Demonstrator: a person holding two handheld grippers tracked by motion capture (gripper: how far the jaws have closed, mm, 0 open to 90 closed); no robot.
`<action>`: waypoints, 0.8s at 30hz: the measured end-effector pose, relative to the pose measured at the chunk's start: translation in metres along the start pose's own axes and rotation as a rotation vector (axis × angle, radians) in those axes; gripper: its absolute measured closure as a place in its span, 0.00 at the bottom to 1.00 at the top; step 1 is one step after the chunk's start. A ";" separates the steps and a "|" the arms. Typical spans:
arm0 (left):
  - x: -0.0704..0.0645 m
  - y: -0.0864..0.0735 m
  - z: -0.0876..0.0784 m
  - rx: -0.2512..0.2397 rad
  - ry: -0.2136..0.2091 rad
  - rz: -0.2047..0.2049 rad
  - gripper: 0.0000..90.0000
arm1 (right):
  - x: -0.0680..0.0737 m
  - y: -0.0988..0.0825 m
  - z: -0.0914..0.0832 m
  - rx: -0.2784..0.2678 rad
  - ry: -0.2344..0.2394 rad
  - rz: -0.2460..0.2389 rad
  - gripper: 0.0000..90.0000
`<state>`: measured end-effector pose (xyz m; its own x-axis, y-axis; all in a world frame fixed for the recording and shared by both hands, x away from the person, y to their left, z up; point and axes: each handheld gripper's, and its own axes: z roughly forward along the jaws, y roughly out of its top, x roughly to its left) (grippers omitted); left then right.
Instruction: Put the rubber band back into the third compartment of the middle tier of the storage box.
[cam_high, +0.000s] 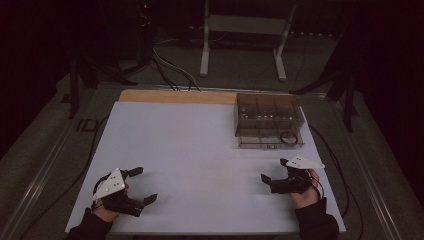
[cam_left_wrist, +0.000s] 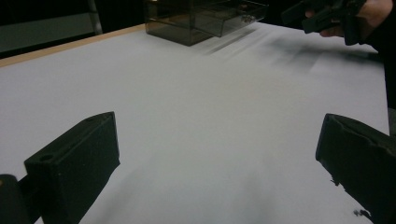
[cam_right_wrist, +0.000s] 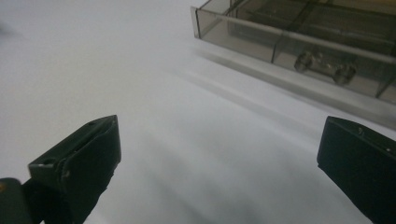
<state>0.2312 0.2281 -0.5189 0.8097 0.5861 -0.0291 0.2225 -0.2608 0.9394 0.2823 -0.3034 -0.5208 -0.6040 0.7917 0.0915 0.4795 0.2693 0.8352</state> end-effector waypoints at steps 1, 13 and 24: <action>0.000 0.000 0.000 -0.002 0.000 -0.001 0.00 | 0.000 -0.002 -0.001 0.002 0.003 0.003 0.00; 0.000 0.000 -0.001 -0.001 0.003 0.001 0.00 | -0.008 -0.025 -0.024 -0.039 0.005 0.027 0.00; -0.001 0.000 -0.001 -0.001 0.001 0.002 0.00 | -0.015 -0.025 -0.027 -0.068 0.003 0.055 0.00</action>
<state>0.2301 0.2286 -0.5189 0.8096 0.5863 -0.0273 0.2205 -0.2607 0.9399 0.2619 -0.3368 -0.5287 -0.5794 0.8030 0.1398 0.4682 0.1875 0.8635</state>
